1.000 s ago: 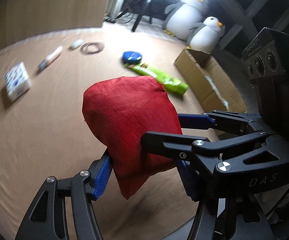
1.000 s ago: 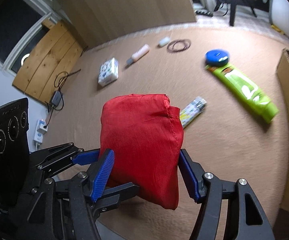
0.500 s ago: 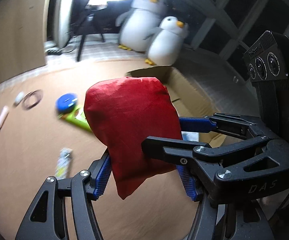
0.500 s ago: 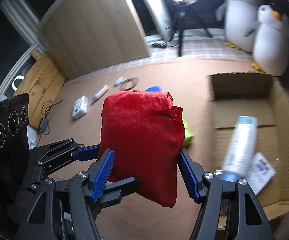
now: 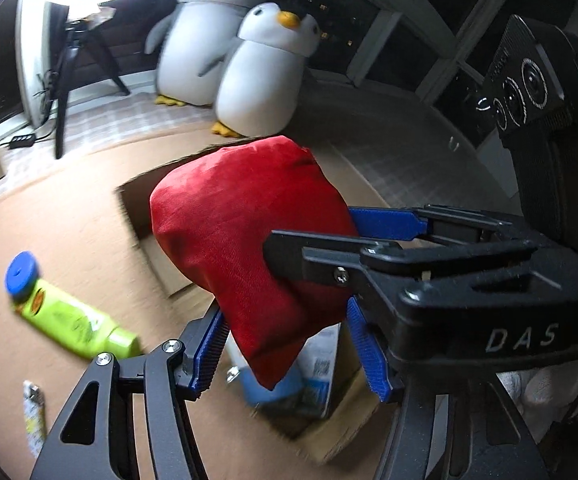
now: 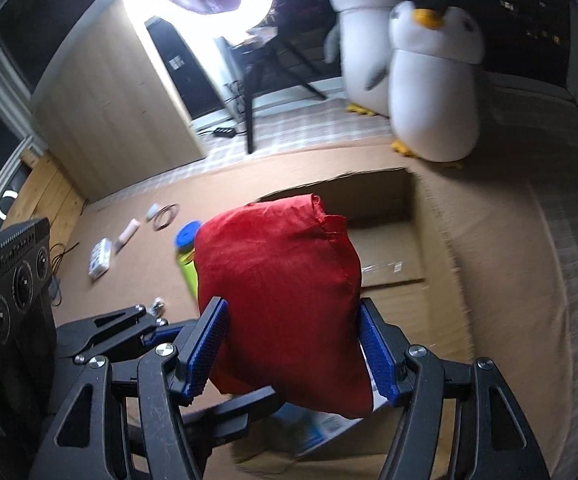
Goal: Organize objects
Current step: 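Carry the red pouch with both tools over the box and release it inside, then raise both tools away from the box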
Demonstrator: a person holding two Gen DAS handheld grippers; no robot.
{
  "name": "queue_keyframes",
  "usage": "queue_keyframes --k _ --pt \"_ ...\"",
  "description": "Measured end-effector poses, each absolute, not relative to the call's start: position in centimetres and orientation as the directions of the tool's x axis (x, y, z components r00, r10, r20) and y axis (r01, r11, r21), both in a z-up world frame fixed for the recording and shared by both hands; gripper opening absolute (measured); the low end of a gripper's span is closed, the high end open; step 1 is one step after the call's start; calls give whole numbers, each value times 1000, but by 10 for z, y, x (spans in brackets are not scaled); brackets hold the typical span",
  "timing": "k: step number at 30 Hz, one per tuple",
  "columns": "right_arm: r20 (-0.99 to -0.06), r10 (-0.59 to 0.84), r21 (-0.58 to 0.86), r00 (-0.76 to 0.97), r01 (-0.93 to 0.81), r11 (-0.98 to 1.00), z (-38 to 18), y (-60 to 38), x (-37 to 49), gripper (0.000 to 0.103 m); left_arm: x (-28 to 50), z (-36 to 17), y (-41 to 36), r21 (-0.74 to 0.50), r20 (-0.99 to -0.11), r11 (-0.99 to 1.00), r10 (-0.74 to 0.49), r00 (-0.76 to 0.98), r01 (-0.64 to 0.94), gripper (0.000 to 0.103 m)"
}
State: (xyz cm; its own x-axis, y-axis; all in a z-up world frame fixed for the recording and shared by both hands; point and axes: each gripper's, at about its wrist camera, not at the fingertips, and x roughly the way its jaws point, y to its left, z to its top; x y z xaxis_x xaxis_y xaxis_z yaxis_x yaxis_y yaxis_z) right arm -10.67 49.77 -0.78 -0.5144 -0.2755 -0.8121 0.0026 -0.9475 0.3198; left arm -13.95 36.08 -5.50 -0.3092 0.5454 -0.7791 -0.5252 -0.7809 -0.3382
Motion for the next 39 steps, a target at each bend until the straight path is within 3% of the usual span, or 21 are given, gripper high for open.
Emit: queue_keyframes --k 11,15,21,39 --pt "-821 -282 333 -496 -15 -943 -26 533 -121 62 -159 -73 391 -318 -806 -800 511 -300 -508 63" --pt "-826 -277 326 -490 -15 -945 -30 535 -123 62 -165 -78 390 -292 -823 -815 481 -302 -502 73" --pt "-830 -262 324 -492 -44 -945 -31 535 -121 63 -161 -77 379 -291 -822 -818 480 -307 -497 75" --pt "-787 -259 338 -560 -41 -940 -1 455 -88 63 -105 -50 238 -292 -805 -855 461 -373 -429 75"
